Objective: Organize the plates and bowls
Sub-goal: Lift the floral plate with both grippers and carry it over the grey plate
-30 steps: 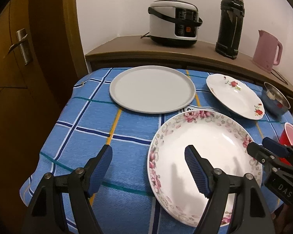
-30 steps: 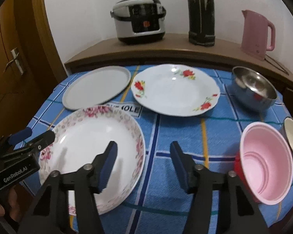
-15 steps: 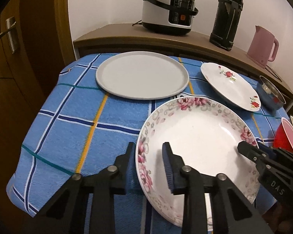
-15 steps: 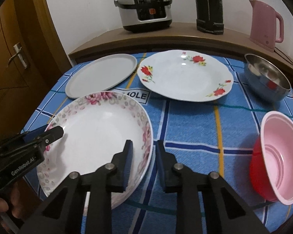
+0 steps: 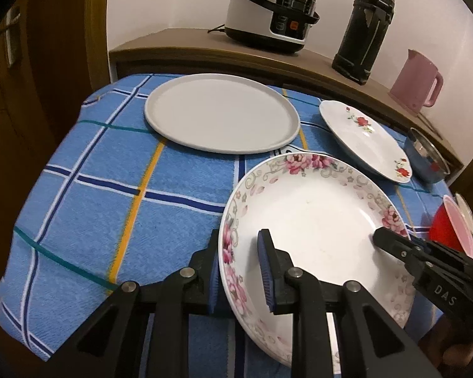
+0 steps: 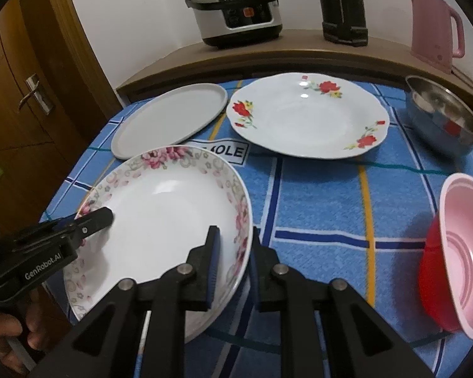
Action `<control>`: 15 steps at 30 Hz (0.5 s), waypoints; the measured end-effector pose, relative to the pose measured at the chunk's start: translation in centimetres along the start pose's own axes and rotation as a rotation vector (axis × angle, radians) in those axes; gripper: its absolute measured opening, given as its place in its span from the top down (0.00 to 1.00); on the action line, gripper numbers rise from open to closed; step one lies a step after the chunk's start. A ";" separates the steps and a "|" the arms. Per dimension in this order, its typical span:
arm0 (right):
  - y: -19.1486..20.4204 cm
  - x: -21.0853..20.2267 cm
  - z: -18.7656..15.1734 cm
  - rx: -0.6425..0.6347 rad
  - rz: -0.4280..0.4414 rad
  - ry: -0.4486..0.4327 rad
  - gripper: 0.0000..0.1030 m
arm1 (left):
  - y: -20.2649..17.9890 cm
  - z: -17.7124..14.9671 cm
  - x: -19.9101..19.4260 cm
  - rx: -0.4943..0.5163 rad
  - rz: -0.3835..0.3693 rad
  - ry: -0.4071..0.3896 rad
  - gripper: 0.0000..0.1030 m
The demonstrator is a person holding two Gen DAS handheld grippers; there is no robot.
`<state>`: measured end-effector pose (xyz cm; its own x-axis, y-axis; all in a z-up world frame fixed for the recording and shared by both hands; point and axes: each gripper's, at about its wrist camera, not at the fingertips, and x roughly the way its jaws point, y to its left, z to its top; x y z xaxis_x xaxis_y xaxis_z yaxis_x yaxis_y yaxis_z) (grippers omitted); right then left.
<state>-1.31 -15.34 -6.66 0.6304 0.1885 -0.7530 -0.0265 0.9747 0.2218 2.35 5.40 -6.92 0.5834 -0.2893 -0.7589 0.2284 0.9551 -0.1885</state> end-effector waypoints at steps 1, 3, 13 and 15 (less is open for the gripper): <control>-0.1 0.0 0.0 0.002 0.007 0.001 0.84 | 0.0 0.0 0.0 -0.001 -0.002 -0.001 0.76; 0.0 0.0 -0.1 -0.009 0.009 -0.003 0.84 | -0.1 -0.1 0.0 -0.001 0.004 -0.005 0.76; 0.6 -0.4 0.3 -0.026 -0.022 -0.012 0.83 | -0.3 0.4 -1.0 0.011 0.014 -0.033 0.76; 1.0 -0.8 0.6 -0.039 -0.022 -0.026 0.83 | -0.1 0.9 -1.4 0.011 0.030 -0.050 0.76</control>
<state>-1.38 -14.60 -5.50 0.6508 0.1641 -0.7413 -0.0420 0.9826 0.1807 2.19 5.65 -5.26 0.6280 -0.2638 -0.7321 0.2191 0.9627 -0.1589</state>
